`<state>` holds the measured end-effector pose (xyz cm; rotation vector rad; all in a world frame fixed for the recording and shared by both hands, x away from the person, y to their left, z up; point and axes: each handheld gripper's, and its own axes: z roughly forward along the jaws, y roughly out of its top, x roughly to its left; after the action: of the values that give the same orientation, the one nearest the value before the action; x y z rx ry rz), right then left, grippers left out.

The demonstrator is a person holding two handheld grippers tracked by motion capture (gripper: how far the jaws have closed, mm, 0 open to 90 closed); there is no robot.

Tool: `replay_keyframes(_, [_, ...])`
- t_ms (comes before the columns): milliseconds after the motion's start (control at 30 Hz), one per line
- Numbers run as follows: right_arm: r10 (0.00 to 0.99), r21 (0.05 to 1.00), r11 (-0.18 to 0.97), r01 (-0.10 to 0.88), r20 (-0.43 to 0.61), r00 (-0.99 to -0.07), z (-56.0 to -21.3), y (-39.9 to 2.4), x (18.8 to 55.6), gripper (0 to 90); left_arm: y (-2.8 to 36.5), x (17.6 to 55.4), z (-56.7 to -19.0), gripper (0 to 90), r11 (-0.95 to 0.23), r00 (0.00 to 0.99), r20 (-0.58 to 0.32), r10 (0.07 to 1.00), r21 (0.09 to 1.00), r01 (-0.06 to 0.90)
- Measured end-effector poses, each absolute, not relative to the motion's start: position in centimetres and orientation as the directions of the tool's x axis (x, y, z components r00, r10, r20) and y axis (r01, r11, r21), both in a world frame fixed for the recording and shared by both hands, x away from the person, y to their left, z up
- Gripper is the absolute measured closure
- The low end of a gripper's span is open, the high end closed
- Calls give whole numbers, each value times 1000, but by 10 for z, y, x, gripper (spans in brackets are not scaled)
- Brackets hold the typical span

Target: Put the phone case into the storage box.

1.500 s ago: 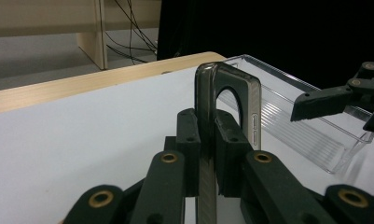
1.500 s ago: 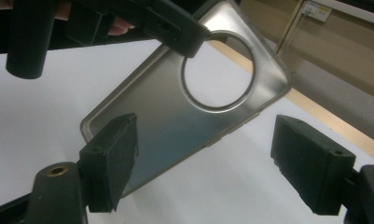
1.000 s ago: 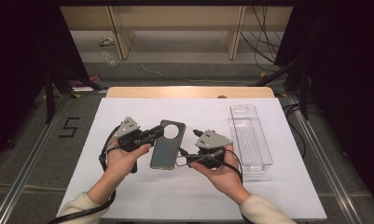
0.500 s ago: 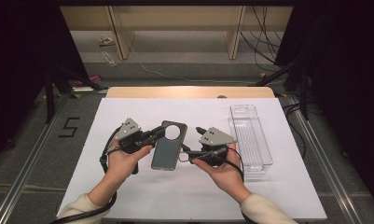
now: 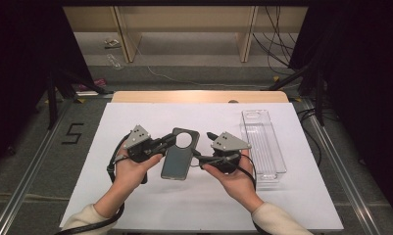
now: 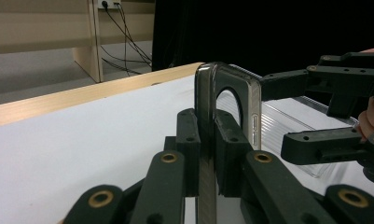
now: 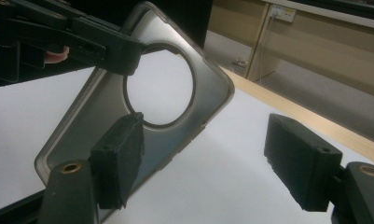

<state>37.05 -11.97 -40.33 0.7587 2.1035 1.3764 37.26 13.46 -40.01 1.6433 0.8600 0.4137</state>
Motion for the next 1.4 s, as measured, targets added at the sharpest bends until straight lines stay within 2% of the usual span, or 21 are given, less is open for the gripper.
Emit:
replay_keyframes(867, [708, 939, 285, 194, -70, -703, -404, -120, 373, 350, 129, 370, -401, 814, -62, 676, -175, 716, 948, 311])
replay_keyframes(1400, [708, 943, 257, 211, -35, -705, -404, -123, 374, 521, 127, 369, -401, 814, -63, 680, -173, 712, 950, 307])
